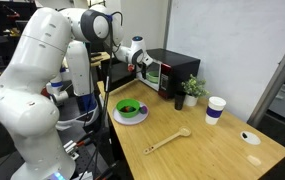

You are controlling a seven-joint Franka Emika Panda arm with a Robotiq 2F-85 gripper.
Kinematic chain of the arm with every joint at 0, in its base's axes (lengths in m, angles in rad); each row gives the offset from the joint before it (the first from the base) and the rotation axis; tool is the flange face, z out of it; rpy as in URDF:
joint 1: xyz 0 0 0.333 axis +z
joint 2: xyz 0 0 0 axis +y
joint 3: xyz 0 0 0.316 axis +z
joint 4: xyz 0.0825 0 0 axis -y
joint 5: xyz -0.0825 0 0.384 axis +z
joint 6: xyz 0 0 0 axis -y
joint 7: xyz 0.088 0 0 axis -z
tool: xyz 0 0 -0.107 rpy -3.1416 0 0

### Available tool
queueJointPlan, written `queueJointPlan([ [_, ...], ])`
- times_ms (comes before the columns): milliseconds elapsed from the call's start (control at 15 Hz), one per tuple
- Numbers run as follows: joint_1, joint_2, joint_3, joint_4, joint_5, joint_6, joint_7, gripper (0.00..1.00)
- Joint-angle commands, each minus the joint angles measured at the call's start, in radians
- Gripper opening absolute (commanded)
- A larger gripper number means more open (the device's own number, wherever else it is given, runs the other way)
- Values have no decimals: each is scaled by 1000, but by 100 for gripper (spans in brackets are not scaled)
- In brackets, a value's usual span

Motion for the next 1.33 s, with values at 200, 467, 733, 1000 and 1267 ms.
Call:
queueJointPlan([
  [200,29,70,-27,59,35,93,36,100],
  [467,35,76,-30,61,66,126,69,100],
  [733,28,64,-22,46,64,112,45,100],
  [1000,29,64,-23,46,65,114,46,100],
  [1267,30,64,-24,46,65,115,45,100],
])
